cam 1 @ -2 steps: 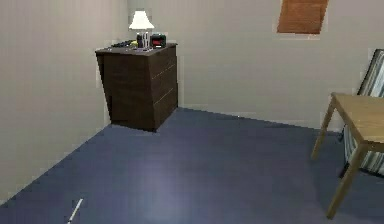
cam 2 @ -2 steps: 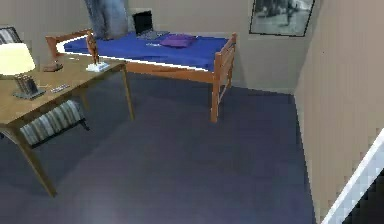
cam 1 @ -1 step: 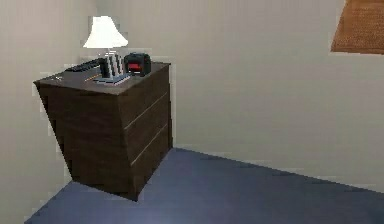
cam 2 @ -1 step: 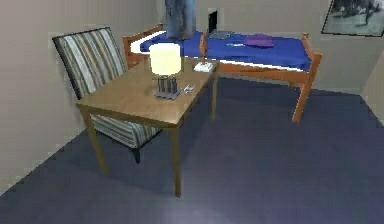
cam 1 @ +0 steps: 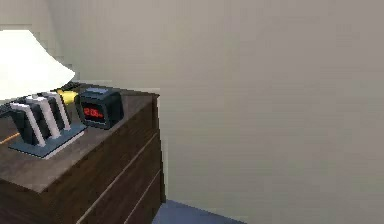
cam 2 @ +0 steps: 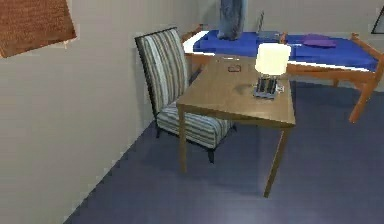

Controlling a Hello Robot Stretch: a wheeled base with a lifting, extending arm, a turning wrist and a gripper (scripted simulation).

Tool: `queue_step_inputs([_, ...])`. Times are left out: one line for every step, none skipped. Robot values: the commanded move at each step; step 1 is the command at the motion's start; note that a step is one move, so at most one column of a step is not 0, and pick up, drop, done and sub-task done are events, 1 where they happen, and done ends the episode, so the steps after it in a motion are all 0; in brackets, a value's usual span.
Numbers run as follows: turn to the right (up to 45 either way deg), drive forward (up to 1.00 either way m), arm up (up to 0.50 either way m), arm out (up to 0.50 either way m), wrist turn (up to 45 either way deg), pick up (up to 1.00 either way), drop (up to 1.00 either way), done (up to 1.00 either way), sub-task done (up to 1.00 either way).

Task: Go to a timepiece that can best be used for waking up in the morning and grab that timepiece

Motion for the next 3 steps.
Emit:
queue_step_inputs([15.0,0.0,0.0,0.0,0.0,0.0,0.0,0.0,0.0])
queue_step_inputs([0.0,0.05,0.0,0.0,0.0,0.0,0.0,0.0,0.0])
queue_step_inputs([-45.0,0.0,0.0,0.0,0.0,0.0,0.0,0.0,0.0])
